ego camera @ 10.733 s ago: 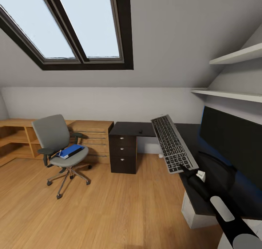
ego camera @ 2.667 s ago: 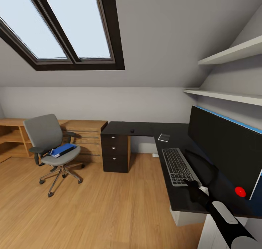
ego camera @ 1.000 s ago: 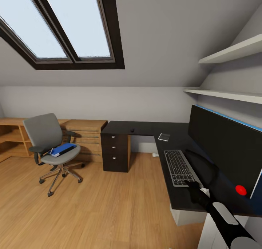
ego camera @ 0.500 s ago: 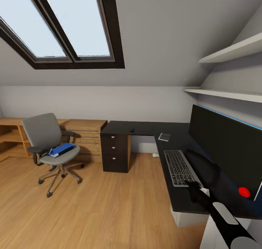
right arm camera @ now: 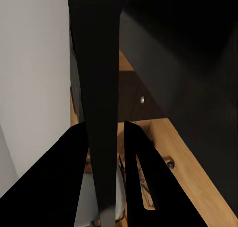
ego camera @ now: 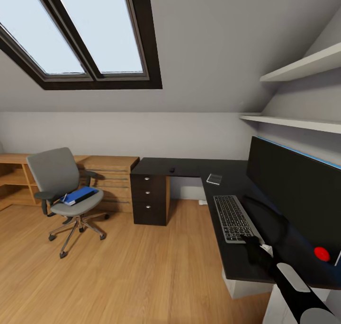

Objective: In the bedroom, organize the workspace by keeping the computer under the desk, ensuring the monitor is on the desk, placing the keyboard on the desk next to the monitor, placing the mouse on the desk next to the keyboard, moving the folder from the swivel chair onto the desk next to the mouse, stacking the notebook on top of the folder with the pen on top of the notebook, and positioning the swivel chair next to the desk.

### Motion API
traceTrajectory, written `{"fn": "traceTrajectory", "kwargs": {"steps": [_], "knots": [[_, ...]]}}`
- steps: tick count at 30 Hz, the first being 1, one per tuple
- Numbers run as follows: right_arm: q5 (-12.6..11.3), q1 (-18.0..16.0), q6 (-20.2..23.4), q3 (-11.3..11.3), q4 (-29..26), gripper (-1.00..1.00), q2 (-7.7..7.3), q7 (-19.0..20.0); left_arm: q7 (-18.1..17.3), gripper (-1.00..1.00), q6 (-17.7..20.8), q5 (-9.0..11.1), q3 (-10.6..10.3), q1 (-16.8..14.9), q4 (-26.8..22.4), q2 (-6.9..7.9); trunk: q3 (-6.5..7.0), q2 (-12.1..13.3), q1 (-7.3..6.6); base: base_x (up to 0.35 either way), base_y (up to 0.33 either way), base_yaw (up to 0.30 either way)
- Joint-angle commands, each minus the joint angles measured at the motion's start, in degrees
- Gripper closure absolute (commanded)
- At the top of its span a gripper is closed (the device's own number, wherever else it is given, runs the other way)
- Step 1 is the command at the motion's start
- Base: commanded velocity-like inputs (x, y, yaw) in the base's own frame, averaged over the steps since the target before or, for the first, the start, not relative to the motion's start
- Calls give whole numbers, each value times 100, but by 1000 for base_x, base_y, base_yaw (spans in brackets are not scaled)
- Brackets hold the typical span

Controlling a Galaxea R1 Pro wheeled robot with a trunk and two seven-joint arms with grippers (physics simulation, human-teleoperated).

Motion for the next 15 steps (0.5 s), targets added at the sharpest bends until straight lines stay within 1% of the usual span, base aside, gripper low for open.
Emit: {"fn": "traceTrajectory", "kwargs": {"steps": [1, 10, 13, 15], "knots": [[-17, -4, 36, -21, 3, 100, 2, 9, -22, -100, -15, 40, -12, -4, 4, -1, -7, -4, 1, 85, 0, 0], [-15, -4, 36, -21, 3, 100, 2, 9, -6, -100, -15, 40, -15, -4, -2, -9, -7, -4, 1, 17, 0, 0], [-14, -4, 36, -21, 3, 100, 2, 9, -4, -100, -15, 40, -15, -4, -3, -9, -61, -124, 67, 0, 0, 0], [-13, -4, 36, -21, 3, 100, 2, 9, -4, -100, -15, 40, -15, -4, -2, -10, -61, -124, 67, 0, 0, 0]]}}
